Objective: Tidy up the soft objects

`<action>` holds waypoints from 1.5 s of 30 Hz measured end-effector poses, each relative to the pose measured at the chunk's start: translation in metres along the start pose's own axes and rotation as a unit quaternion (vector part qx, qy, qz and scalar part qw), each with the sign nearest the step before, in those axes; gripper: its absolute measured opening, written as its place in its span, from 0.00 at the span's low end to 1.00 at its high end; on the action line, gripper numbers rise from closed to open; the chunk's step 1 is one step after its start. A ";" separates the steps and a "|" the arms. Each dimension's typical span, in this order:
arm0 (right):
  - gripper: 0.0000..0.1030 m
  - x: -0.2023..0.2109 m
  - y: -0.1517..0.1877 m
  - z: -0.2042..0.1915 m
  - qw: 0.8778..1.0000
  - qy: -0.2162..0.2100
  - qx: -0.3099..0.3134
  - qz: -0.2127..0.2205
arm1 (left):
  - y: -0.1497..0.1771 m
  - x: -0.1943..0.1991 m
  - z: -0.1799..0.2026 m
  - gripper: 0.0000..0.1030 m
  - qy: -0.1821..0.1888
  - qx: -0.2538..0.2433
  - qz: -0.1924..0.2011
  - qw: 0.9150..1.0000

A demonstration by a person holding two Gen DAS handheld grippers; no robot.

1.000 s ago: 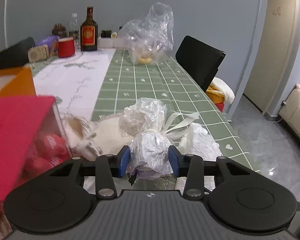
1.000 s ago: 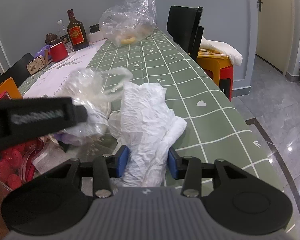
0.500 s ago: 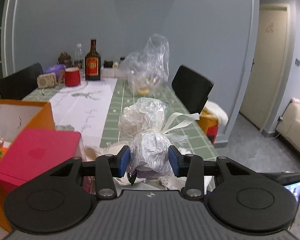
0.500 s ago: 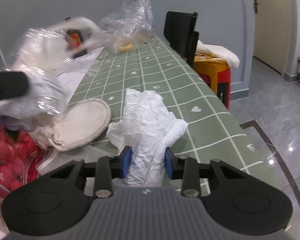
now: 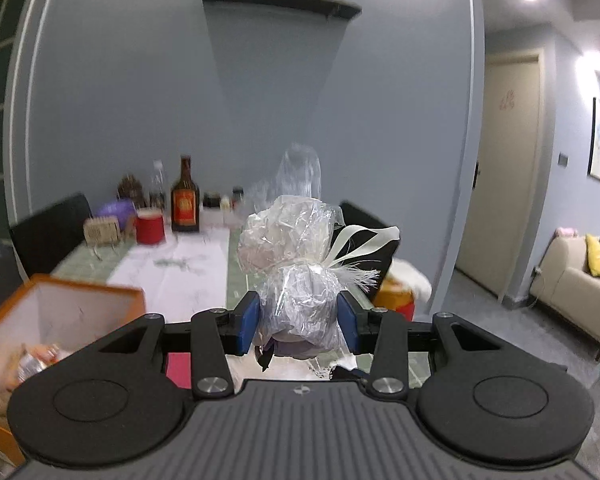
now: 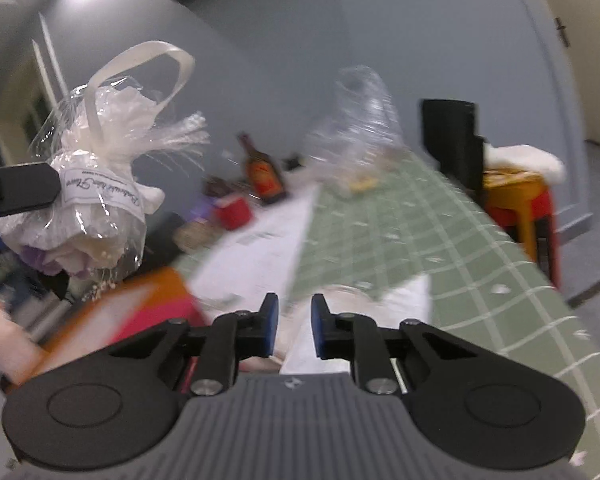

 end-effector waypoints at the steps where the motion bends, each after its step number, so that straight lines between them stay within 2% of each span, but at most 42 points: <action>1: 0.14 0.001 0.001 -0.006 1.000 0.001 0.005 -0.002 | -0.002 0.008 -0.005 0.46 -0.003 0.001 0.008 1.000; 3: 0.16 -0.002 0.002 -0.013 0.999 0.026 0.021 -0.006 | -0.006 0.021 -0.015 0.46 -0.012 -0.003 0.020 1.000; 4: 0.22 -0.006 0.002 -0.015 0.998 0.053 0.026 -0.005 | -0.006 0.027 -0.021 0.46 -0.016 -0.005 0.023 1.000; 5: 0.35 -0.011 0.003 -0.015 0.996 0.077 0.032 -0.009 | -0.006 0.030 -0.027 0.46 -0.019 -0.005 0.022 1.000; 7: 0.53 -0.029 0.007 -0.014 0.992 0.109 0.049 -0.030 | -0.003 0.032 -0.041 0.46 -0.018 0.001 0.013 1.000; 10: 0.60 -0.059 0.015 -0.007 0.982 0.158 0.071 -0.069 | 0.007 0.028 -0.069 0.47 -0.011 0.027 -0.013 1.000; 12: 0.74 -0.078 0.022 -0.005 0.974 0.189 0.096 -0.085 | 0.016 0.027 -0.089 0.46 -0.012 0.044 -0.025 0.999; 13: 0.88 -0.086 0.025 -0.004 0.970 0.200 0.106 -0.090 | 0.020 0.027 -0.098 0.46 -0.017 0.048 -0.030 0.998; 14: 0.96 -0.089 0.028 -0.003 0.967 0.208 0.113 -0.093 | 0.025 0.026 -0.104 0.46 -0.023 0.049 -0.035 0.998; 19: 0.97 -0.114 0.038 0.000 0.952 0.243 0.144 -0.120 | 0.050 0.019 -0.127 0.46 -0.046 0.058 -0.057 0.996; 22: 0.97 -0.123 0.039 0.007 0.948 0.249 0.134 -0.144 | 0.061 0.019 -0.137 0.46 -0.057 0.058 -0.066 0.995; 24: 0.91 -0.127 0.041 0.010 0.951 0.240 0.117 -0.157 | 0.065 0.016 -0.143 0.47 -0.055 0.065 -0.076 0.993; 26: 0.60 -0.131 0.045 0.014 0.950 0.235 0.109 -0.174 | 0.069 0.015 -0.147 0.47 -0.060 0.064 -0.080 0.993; 28: 0.51 -0.130 0.049 0.013 0.947 0.243 0.130 -0.162 | 0.070 0.015 -0.149 0.47 -0.065 0.060 -0.081 0.993; 30: 0.31 -0.128 0.047 0.012 0.951 0.229 0.121 -0.168 | 0.071 0.016 -0.149 0.47 -0.063 0.059 -0.083 0.993; 31: 0.10 -0.126 0.045 0.013 0.952 0.225 0.110 -0.174 | 0.072 0.015 -0.149 0.47 -0.062 0.059 -0.084 0.993; 32: 0.06 -0.125 0.043 0.012 0.953 0.224 0.103 -0.175 | 0.073 0.015 -0.148 0.47 -0.061 0.057 -0.087 0.993; 37: 0.03 -0.119 0.039 0.008 0.956 0.211 0.102 -0.176 | 0.074 0.010 -0.146 0.47 -0.062 0.049 -0.093 0.993; 45: 0.03 -0.090 0.018 -0.009 0.975 0.153 0.064 -0.149 | 0.072 0.008 -0.145 0.46 -0.061 0.032 -0.108 0.992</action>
Point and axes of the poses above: each gripper's, at about its wrist camera, not at the fingertips, and x roughly against the way its jaws point, z to its right, y to its underside, the point moved 2 cm from there along -x, roughly the way its jaws point, and after that the axes turned 14 degrees about -x, right-handed, at the moved point
